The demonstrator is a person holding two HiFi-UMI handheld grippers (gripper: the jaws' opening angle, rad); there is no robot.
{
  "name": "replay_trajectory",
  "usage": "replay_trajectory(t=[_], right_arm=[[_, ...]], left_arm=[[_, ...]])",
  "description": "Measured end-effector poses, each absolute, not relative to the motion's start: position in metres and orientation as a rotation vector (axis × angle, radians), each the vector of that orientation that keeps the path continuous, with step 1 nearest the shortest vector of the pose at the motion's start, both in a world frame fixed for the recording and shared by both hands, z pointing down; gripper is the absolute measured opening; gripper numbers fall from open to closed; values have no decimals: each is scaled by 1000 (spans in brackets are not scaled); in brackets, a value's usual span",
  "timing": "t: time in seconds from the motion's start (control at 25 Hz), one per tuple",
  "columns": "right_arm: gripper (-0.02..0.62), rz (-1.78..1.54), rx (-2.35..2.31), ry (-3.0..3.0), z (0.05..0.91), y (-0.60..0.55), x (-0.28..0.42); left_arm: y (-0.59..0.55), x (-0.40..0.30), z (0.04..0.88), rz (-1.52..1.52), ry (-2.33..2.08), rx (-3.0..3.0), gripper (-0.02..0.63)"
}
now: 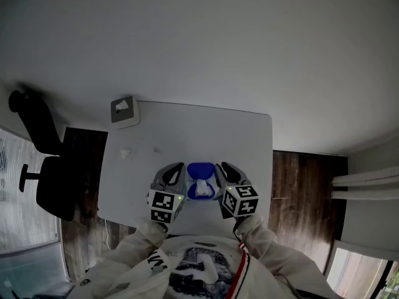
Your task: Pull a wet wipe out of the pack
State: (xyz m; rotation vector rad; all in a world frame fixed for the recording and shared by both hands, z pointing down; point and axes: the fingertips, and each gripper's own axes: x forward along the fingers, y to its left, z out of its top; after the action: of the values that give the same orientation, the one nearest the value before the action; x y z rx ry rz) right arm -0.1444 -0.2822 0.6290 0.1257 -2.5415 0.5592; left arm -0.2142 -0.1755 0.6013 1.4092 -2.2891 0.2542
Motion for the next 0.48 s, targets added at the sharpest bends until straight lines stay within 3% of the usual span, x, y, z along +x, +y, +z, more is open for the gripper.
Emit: replay_trajectory(t=[0.2,0.48], right_arm=[[214,560,-63,-2488,642,-253,-135],[308,493,-163,-2404,669,-230,-115]], left_arm=[[-175,-209,604,267,-2283,1412,5],[-168,-201,607,247,-2272,1409,5]])
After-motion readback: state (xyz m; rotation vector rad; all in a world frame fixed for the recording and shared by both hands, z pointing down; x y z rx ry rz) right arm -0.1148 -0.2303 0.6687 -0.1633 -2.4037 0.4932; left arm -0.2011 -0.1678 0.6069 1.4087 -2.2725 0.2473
